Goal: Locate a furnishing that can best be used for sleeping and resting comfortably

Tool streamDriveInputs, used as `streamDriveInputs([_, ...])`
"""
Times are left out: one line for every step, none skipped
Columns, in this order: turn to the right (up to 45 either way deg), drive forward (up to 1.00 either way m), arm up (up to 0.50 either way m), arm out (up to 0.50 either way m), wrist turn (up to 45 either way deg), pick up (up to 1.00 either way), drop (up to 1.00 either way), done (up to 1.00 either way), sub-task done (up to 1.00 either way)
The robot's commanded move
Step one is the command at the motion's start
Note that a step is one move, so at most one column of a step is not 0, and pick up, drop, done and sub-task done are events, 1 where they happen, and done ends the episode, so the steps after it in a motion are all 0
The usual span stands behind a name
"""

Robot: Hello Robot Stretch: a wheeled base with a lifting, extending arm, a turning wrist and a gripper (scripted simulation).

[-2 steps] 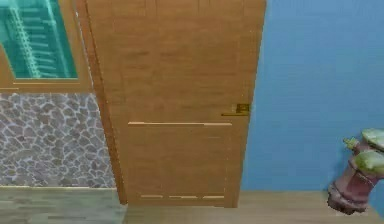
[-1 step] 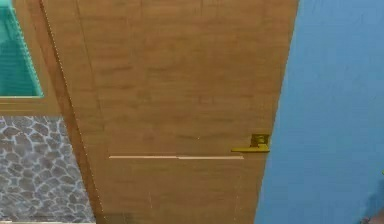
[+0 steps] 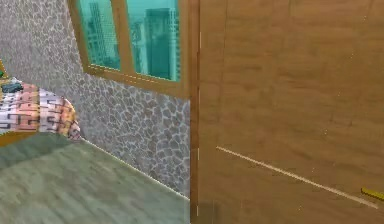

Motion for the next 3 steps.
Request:
streamDriveInputs([0.0,0.70,0.00,0.00,0.0,0.00,0.00,0.00,0.00])
streamDriveInputs([-45.0,0.00,0.00,0.00,0.0,0.00,0.00,0.00,0.00])
streamDriveInputs([-36.0,0.00,0.00,0.00,0.0,0.00,0.00,0.00,0.00])
